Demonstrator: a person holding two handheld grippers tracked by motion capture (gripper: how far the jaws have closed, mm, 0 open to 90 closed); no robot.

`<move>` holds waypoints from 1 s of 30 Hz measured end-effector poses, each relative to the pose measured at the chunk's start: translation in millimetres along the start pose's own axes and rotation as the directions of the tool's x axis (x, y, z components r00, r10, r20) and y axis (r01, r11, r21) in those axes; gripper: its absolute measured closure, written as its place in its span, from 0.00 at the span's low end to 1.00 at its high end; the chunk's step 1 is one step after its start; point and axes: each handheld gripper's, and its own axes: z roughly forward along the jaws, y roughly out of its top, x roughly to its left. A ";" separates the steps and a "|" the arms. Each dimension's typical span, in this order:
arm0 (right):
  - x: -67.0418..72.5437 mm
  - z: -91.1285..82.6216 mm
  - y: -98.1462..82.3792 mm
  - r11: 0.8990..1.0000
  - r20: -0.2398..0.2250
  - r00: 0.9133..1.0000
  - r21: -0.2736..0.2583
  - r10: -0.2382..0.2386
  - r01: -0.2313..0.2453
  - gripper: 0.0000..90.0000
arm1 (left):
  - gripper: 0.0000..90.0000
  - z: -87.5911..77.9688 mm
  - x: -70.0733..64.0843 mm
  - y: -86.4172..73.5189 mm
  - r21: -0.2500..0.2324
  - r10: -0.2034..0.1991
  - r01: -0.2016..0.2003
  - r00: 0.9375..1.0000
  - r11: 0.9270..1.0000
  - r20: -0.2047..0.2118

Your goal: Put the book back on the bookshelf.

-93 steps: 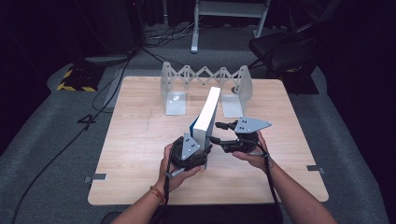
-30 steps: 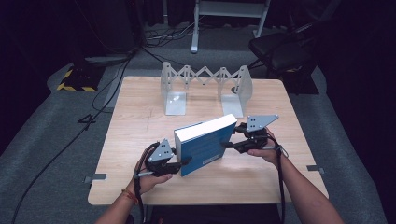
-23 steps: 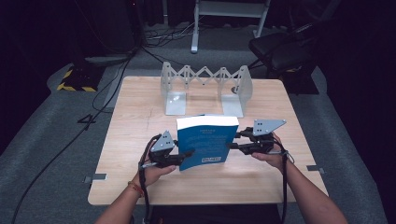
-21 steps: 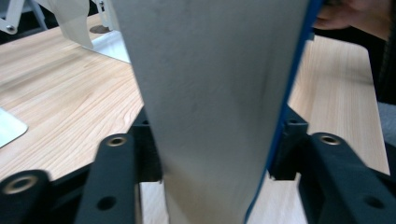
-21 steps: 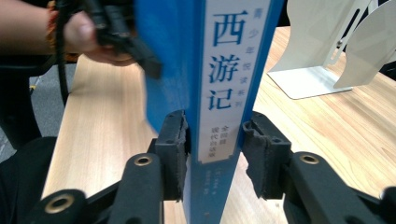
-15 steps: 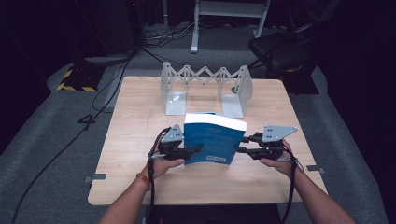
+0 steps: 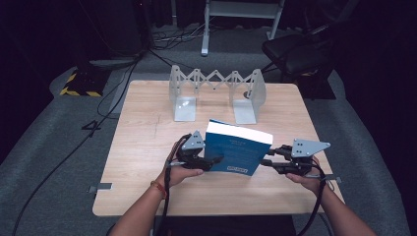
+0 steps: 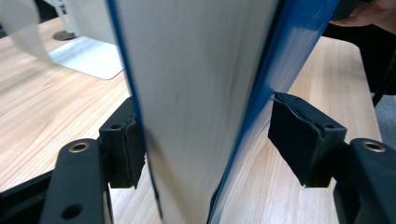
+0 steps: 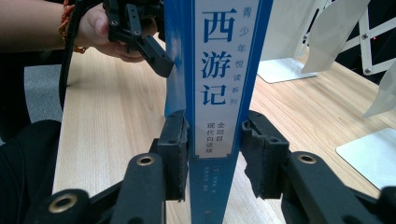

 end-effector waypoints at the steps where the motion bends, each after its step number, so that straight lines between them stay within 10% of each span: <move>1: -0.2 0.0 -0.4 1.000 0.000 1.000 -0.002 0.004 -0.004 0.69 | 0.39 -2.1 -0.2 -1.9 -0.003 -0.002 0.002 1.000 1.000 -0.009; 20: -18.2 38.0 1.3 0.993 -0.108 0.991 -0.079 0.077 -0.085 0.63 | 0.54 -8.7 2.2 -4.1 0.003 0.037 -0.037 0.999 0.999 0.012; 30: -17.7 51.5 -0.9 0.999 -0.110 0.993 0.037 0.043 -0.039 0.63 | 0.53 -8.3 3.4 -4.5 0.001 0.033 -0.034 0.999 0.999 0.018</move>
